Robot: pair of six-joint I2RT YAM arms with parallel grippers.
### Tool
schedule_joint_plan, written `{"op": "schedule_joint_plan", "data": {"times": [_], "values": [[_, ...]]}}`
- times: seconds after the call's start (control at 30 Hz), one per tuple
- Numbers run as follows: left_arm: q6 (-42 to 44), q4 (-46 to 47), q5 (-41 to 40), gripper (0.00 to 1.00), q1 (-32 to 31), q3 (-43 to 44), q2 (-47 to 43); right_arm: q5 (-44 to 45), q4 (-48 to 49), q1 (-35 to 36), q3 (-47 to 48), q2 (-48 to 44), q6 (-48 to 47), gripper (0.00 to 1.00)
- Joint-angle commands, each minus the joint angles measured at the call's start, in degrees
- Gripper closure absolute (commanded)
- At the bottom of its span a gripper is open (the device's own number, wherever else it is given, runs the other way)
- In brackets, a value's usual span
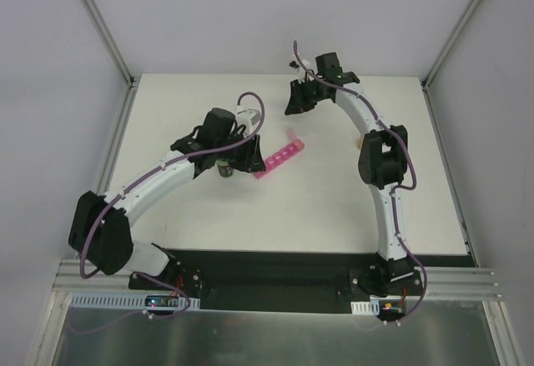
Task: Sort the pills into containers
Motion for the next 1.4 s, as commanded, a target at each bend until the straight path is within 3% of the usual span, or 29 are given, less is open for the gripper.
{"op": "schedule_joint_plan", "data": {"times": [0.0,0.1,0.2,0.3,0.67,1.13,1.37], "values": [[-1.55,2.09,4.79,0.68,1.25,6.55,9.28,-0.94,0.90,0.53,3.17,2.11,3.40,0.87],[0.63,1.39,3.57,0.56,1.16,10.33,14.74,-1.03,0.72,0.53,2.11,1.68,2.79,0.86],[6.17,-2.82,-4.07,0.37,0.72,14.12,17.48,-1.47,0.90,0.26,0.18,0.27,2.00,0.84],[12.50,-5.37,-9.70,0.34,0.02,16.40,19.59,-2.34,1.07,-0.18,-0.52,-0.52,1.82,0.82],[28.33,-6.08,-9.71,0.33,-3.50,20.71,28.82,-5.95,3.27,-0.70,-0.35,1.32,7.00,0.81],[29.39,-7.31,-14.28,0.37,-3.59,23.44,36.30,-8.41,4.15,-1.58,-2.81,1.32,8.41,0.82],[29.04,-7.31,-14.02,0.49,-3.67,23.62,37.88,-9.11,5.12,-1.49,-3.86,1.76,9.29,0.82]]}}
